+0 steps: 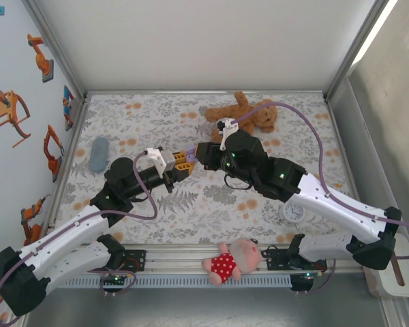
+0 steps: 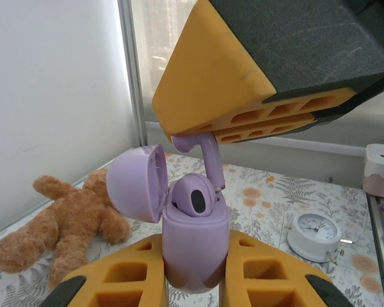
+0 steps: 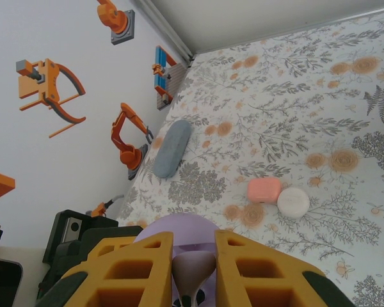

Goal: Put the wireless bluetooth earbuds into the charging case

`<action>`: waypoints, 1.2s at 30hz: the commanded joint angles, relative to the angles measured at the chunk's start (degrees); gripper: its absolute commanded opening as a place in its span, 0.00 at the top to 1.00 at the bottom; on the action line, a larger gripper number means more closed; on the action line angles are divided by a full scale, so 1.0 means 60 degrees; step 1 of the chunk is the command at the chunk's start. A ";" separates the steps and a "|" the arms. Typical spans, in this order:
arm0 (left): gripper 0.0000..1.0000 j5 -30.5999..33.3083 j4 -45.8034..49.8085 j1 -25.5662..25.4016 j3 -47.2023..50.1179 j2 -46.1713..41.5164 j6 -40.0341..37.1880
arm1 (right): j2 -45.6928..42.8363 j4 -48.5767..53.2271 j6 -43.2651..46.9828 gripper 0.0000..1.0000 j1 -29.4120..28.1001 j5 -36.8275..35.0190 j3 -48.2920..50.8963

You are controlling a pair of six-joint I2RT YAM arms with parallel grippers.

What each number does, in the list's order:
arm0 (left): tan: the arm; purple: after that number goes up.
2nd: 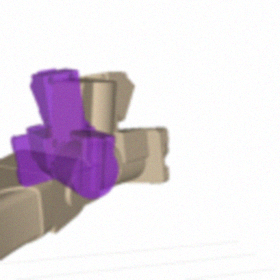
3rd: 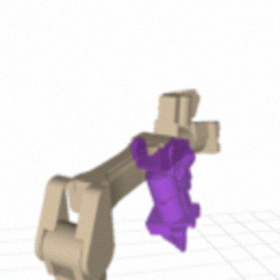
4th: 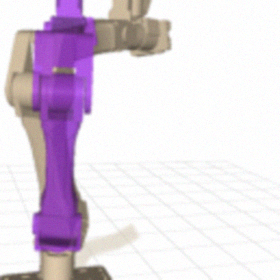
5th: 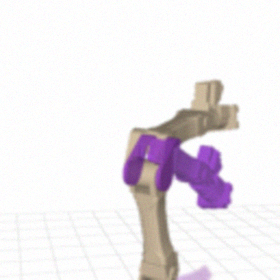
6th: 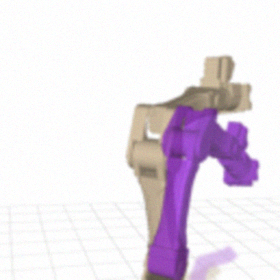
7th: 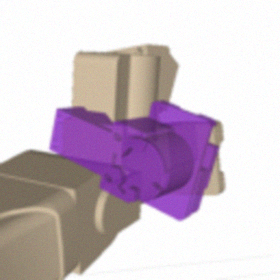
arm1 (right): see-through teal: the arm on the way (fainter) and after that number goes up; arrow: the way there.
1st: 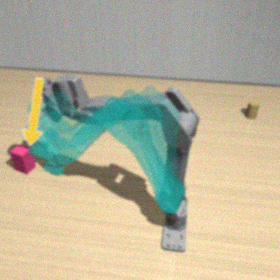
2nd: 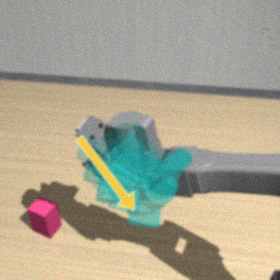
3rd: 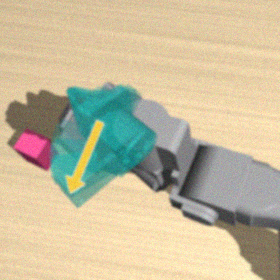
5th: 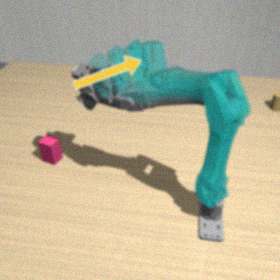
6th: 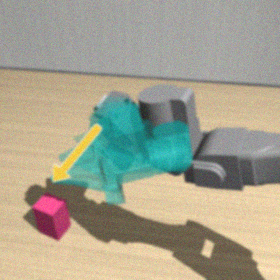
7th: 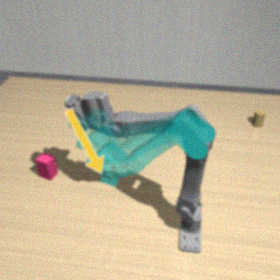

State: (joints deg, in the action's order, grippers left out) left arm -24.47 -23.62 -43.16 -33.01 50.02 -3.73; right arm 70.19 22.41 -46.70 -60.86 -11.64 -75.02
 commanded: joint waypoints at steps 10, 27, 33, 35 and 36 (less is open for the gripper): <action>1.00 -0.0199 -0.0320 -0.0061 -0.0310 -0.0152 -0.0168 | 0.0098 0.0018 0.0049 0.80 -0.0092 -0.0504 0.0199; 1.00 -0.0112 -0.0299 -0.0069 -0.0258 -0.0105 -0.0160 | -0.0067 -0.0462 0.0135 0.81 -0.0103 -0.0506 0.0215; 1.00 -0.0071 -0.0355 -0.0063 -0.0238 -0.0064 -0.0042 | -0.0079 -0.0460 0.0224 0.81 -0.0120 -0.0580 0.0213; 1.00 -0.0067 -0.0357 -0.0062 -0.0254 -0.0075 -0.0040 | -0.0066 -0.0500 0.0232 0.81 -0.0139 -0.0580 0.0254; 1.00 -0.0076 -0.0360 -0.0065 -0.0257 -0.0082 -0.0043 | -0.0060 -0.0527 0.0224 0.81 -0.0138 -0.0580 0.0271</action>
State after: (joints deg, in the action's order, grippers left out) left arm -24.45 -23.16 -43.16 -33.01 50.02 -3.68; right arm 70.28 21.43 -46.17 -61.04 -13.37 -73.97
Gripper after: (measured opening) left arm 0.188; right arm 0.195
